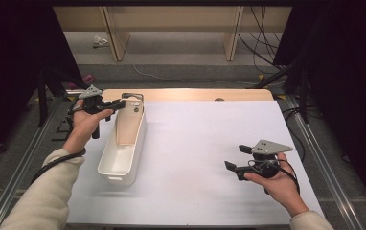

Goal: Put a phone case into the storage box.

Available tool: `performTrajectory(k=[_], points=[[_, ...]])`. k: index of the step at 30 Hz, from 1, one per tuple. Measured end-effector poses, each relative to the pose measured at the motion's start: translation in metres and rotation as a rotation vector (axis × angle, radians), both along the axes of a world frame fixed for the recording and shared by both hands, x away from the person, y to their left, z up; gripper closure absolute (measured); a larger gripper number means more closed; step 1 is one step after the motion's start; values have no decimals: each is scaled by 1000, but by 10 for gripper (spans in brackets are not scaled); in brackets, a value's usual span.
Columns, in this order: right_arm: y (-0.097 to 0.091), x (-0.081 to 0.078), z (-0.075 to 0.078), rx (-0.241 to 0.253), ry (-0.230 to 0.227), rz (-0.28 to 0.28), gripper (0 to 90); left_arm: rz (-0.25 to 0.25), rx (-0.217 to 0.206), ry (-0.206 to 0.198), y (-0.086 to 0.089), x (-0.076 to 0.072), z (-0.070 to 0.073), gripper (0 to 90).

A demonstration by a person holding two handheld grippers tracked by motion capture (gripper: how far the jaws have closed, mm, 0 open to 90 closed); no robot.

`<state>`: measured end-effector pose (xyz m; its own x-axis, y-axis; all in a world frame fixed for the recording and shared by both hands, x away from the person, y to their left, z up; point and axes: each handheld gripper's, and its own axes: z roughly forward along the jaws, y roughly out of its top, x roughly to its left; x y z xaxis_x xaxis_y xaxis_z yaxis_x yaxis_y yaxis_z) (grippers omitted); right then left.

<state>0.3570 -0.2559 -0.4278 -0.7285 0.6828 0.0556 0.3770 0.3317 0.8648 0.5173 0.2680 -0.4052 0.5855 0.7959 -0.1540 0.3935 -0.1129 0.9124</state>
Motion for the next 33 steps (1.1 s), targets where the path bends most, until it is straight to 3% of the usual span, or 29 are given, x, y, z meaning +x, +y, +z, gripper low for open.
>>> performTrajectory(k=[33], points=[[0,0,-1,-3,2,1,180,3,34,36,1,14,-4,776]])
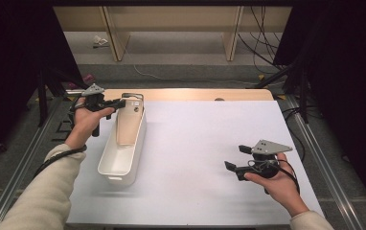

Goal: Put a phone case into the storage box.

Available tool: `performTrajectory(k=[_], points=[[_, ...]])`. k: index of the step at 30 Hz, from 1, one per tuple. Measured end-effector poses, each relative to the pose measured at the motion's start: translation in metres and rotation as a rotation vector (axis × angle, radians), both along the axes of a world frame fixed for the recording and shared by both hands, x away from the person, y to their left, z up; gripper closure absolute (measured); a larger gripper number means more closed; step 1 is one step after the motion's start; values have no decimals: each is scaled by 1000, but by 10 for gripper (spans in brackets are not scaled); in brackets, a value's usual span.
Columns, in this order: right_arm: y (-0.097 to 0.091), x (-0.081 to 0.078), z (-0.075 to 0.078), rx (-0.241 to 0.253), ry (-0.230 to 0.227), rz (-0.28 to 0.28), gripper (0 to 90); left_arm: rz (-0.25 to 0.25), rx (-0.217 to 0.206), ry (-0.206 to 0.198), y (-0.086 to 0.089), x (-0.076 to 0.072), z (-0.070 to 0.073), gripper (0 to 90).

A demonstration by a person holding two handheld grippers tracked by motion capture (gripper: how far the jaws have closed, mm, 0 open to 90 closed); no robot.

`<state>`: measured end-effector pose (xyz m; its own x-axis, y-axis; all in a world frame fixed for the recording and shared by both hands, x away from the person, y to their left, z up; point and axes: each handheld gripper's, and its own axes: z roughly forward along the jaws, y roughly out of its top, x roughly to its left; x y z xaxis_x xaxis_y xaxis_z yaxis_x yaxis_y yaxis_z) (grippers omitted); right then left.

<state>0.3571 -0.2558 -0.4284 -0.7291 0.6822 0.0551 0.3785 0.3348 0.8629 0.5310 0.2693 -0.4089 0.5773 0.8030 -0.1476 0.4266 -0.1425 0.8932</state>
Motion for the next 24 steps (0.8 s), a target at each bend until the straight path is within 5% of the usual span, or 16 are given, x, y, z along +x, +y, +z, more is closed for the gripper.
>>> performTrajectory(k=[24], points=[[0,1,-1,-1,3,3,179,31,68,36,-7,7,2,745]])
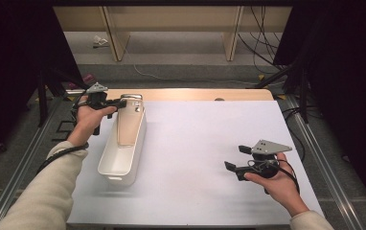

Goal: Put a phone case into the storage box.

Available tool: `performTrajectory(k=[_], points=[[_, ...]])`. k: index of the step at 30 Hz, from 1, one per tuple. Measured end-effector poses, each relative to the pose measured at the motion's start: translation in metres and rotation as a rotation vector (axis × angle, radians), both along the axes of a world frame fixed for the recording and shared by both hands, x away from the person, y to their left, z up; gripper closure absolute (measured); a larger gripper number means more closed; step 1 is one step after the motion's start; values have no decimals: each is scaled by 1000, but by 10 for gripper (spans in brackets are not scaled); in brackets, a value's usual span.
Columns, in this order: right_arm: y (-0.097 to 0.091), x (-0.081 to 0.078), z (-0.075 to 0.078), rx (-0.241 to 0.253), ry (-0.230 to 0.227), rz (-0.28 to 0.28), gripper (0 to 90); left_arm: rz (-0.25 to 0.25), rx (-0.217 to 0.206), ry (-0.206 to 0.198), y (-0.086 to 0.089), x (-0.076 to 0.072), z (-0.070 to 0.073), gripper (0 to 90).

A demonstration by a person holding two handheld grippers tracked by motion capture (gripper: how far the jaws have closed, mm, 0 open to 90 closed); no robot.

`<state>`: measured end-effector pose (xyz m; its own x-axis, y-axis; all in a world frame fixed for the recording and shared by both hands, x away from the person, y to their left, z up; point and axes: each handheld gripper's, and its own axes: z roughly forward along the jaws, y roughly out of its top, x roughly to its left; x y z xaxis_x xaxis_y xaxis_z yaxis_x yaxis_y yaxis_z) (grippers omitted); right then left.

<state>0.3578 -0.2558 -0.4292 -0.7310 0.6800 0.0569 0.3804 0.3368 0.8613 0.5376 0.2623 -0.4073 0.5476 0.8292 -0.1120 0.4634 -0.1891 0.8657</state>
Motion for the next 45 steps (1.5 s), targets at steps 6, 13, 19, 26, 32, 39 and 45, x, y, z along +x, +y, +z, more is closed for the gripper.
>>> performTrajectory(k=[6,13,19,26,32,39,45], points=[[0,0,0,0,0,0,180,6,15,2,-1,0,0,741],[0,0,0,-1,0,0,179,7,18,1,2,0,0,737],[0,0,0,-1,2,1,180,4,26,-7,3,-3,0,741],[1,0,0,-2,4,3,180,14,30,-9,7,-3,0,735],[1,0,-1,-3,4,4,180,27,38,-13,8,-4,2,710],[0,0,0,-1,1,1,179,46,17,-34,11,-13,10,631],[1,0,0,-3,0,3,179,64,-26,-53,13,-28,19,481]])
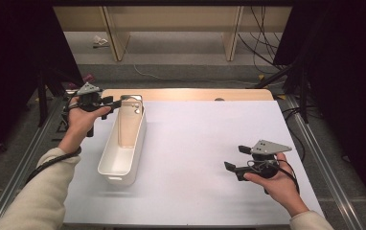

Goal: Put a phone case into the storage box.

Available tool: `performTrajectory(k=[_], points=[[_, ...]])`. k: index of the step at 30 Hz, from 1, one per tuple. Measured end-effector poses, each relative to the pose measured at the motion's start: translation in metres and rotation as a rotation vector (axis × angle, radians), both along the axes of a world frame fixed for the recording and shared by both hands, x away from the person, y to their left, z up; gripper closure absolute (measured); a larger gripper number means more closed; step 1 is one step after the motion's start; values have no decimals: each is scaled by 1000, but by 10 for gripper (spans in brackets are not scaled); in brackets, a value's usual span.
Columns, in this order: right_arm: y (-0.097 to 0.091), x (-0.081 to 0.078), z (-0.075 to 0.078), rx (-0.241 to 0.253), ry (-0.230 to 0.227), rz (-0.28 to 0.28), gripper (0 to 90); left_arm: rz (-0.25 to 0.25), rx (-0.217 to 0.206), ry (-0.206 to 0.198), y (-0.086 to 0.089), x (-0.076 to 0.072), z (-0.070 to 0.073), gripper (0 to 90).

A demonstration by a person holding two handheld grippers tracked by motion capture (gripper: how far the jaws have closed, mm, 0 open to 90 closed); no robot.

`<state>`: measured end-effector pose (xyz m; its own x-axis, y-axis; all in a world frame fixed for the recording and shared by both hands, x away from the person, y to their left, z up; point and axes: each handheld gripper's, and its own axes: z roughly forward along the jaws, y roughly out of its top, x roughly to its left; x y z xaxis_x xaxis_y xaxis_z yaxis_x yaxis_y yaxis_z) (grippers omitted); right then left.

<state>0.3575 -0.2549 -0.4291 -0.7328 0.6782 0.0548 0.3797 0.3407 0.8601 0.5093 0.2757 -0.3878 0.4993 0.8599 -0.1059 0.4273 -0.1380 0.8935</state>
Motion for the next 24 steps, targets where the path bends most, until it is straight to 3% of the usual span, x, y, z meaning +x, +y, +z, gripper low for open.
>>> performTrajectory(k=[5,10,17,24], points=[[0,0,0,1,1,-1,179,10,-62,-3,-1,-17,6,340],[0,1,0,0,2,-1,178,15,-62,6,-5,-32,7,205],[0,1,0,6,4,-5,173,16,-26,4,-7,-47,5,95],[-1,2,0,8,2,-9,172,-13,-26,-18,-5,-64,6,0]])
